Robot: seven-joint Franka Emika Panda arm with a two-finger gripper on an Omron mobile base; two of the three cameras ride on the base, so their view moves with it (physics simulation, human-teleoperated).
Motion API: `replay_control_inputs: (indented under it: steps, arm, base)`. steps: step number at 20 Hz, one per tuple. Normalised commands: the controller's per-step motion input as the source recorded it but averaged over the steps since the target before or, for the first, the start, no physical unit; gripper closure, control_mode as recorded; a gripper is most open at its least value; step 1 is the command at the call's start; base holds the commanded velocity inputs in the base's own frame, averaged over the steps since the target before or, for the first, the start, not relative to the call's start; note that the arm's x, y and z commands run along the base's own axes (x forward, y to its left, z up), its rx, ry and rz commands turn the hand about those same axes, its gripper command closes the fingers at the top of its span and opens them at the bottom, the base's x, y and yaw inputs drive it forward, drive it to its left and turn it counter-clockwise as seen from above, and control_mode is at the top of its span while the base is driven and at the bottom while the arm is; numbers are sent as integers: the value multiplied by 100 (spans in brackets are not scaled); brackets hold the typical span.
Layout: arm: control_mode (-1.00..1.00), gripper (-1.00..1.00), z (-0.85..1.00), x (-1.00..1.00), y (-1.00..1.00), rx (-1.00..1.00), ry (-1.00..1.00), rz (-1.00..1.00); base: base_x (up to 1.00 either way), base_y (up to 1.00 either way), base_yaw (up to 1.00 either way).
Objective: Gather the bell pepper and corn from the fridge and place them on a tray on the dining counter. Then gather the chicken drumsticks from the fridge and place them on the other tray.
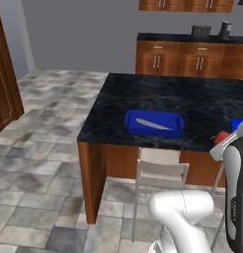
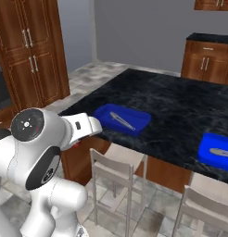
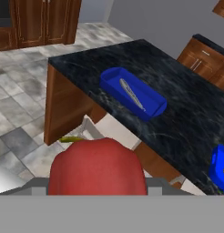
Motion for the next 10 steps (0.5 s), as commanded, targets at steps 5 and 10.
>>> replay_control_inputs:
  steps: [5, 10]
  arm:
    - [100, 100, 0, 0, 0, 0, 0, 0]
    - [100, 100, 0, 0, 0, 0, 0, 0]
  base:
    - [0, -30, -33]
    - [0, -37, -27]
